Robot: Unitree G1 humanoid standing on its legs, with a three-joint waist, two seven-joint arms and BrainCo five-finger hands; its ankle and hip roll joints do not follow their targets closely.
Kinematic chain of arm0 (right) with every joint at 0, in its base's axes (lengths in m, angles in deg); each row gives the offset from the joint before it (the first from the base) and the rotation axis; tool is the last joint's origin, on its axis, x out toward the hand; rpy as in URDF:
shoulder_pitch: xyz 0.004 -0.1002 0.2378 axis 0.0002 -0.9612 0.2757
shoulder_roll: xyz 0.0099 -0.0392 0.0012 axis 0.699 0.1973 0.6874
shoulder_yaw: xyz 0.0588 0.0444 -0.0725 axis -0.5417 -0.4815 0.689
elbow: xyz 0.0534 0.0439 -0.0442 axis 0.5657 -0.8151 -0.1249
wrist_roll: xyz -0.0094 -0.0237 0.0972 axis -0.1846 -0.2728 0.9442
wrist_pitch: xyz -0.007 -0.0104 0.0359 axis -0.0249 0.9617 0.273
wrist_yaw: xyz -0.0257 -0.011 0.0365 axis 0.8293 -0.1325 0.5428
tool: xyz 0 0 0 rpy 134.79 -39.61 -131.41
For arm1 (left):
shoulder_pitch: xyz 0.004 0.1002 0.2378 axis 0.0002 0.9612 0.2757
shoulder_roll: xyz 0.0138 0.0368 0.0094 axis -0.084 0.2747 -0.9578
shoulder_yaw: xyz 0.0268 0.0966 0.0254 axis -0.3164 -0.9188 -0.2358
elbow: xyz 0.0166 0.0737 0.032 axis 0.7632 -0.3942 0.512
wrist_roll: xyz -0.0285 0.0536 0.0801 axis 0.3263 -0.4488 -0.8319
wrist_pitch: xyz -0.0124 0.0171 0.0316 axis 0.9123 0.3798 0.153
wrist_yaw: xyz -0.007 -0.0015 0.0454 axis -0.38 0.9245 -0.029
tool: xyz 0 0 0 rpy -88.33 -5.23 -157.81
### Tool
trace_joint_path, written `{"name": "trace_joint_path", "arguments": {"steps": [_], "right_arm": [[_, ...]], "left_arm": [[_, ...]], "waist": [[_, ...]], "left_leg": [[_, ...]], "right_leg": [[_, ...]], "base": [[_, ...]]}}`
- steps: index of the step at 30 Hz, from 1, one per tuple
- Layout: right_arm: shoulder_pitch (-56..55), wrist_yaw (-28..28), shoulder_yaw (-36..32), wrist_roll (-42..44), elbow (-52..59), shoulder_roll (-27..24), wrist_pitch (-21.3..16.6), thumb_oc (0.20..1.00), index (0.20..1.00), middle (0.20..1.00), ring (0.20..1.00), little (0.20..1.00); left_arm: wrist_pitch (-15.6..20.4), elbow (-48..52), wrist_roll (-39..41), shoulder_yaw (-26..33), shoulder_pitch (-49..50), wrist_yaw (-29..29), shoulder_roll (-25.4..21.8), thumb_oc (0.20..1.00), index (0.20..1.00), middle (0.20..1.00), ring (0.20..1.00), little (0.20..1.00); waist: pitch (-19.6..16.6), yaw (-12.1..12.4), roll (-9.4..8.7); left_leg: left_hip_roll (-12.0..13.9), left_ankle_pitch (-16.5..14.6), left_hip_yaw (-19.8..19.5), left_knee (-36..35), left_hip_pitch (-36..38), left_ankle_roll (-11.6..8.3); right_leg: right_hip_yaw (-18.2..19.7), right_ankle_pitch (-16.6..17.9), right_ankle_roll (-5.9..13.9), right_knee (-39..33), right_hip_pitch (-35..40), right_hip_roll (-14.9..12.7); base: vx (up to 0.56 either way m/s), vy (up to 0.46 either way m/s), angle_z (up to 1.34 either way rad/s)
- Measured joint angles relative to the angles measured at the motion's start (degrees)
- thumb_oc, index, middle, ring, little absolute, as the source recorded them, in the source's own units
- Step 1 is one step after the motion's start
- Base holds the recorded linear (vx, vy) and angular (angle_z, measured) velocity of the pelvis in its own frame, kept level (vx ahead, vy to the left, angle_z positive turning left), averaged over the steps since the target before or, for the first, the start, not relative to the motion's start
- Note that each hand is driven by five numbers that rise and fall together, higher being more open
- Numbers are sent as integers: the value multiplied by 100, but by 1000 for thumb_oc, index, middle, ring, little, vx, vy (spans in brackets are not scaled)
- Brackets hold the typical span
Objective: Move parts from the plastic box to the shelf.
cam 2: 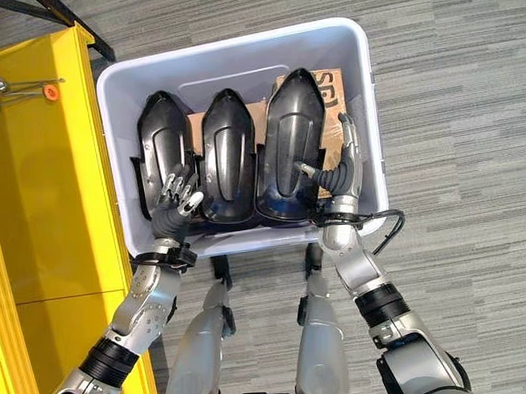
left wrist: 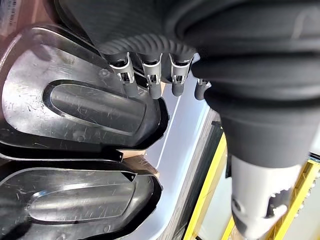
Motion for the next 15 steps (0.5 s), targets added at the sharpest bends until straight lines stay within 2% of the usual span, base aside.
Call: {"name": "trace_joint_path", "arguments": {"steps": [9,15], "right_arm": [[27,79,4,64,-332,7,5,1000,1000,1000,1000,1000],[40,208,-3,64,-440,6,15,1000,1000,1000,1000,1000]], "left_arm": [[24,0,1,-8,-3,-81,-1,1000,1000,1000,1000,1000],[37,0,1,-10,-10,-87,-3,1000,1000,1000,1000,1000]], "waist": [[1,6,1],[2,9,3]], "left_leg": [[-3,0,13,11,-8,0],[-21,0,122,12,-32,0]], "right_leg": [[22,-1,1,28,-32,-3],[166,-4,1,132,-190,-16]], "base": [[-1,0,0],[-8,-3,-8]]}}
